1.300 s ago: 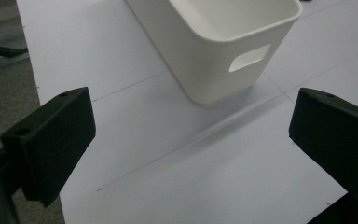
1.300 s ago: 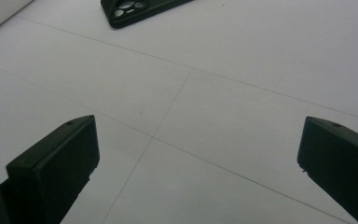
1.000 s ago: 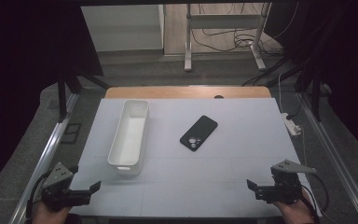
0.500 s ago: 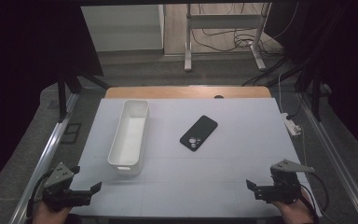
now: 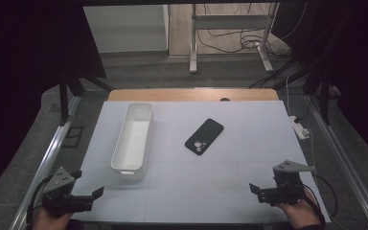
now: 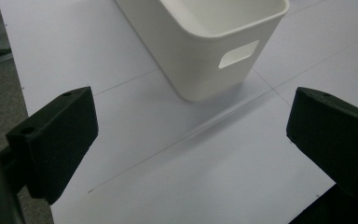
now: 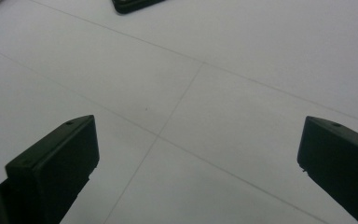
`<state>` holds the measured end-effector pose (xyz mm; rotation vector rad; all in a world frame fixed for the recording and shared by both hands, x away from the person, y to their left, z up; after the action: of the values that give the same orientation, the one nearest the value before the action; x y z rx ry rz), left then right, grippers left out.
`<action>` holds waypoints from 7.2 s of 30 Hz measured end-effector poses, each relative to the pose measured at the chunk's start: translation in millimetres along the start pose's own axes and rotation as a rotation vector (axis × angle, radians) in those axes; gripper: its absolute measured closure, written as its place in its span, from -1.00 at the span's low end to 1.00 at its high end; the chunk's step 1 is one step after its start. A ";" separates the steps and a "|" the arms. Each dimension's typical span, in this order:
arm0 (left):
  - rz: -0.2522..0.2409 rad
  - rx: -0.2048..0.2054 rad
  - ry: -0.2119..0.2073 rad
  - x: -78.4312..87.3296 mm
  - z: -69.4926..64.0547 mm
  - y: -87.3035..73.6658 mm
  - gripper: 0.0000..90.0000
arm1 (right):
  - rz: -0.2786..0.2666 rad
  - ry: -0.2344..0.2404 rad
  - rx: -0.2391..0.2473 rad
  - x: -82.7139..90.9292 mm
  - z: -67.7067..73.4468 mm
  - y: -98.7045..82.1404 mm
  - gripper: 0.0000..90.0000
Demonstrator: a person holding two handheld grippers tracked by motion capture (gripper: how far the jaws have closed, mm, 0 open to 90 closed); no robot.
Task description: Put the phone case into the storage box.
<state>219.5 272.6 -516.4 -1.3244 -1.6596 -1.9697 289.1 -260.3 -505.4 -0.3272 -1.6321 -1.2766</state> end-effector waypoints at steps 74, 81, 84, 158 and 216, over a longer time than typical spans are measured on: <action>-0.001 -0.009 -0.005 -0.2 -0.3 0.7 -0.94 | 0.094 0.110 0.159 -92.8 7.1 117.2 -1.00; -0.002 -0.009 -0.007 -0.2 -0.3 0.7 -0.94 | 0.110 0.107 0.143 -104.9 9.6 129.8 -1.00; -0.002 -0.009 -0.007 -0.3 -0.3 0.7 -0.94 | 0.113 0.096 0.162 -111.2 11.5 135.4 -1.00; 0.000 -0.010 -0.019 -0.9 -0.2 1.0 -0.94 | 0.226 0.071 0.273 -202.9 25.0 213.8 0.98; 0.007 -0.017 -0.018 -1.6 -0.9 1.1 -0.94 | 0.323 0.006 0.168 -198.3 -29.1 180.1 0.98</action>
<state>220.8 270.8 -516.9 -1.3559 -1.6467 -1.9782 524.6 -143.6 -564.7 -0.4616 -1.5941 -0.8915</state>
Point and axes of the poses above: each handheld gripper's, and its own axes: x roughly backward along the jaws, y roughly out of its top, z roughly to its left, the point moved 7 cm from there along -x, roughly forward along the jaws, and after that the axes turned 9 degrees about z, right-handed, at the moved point
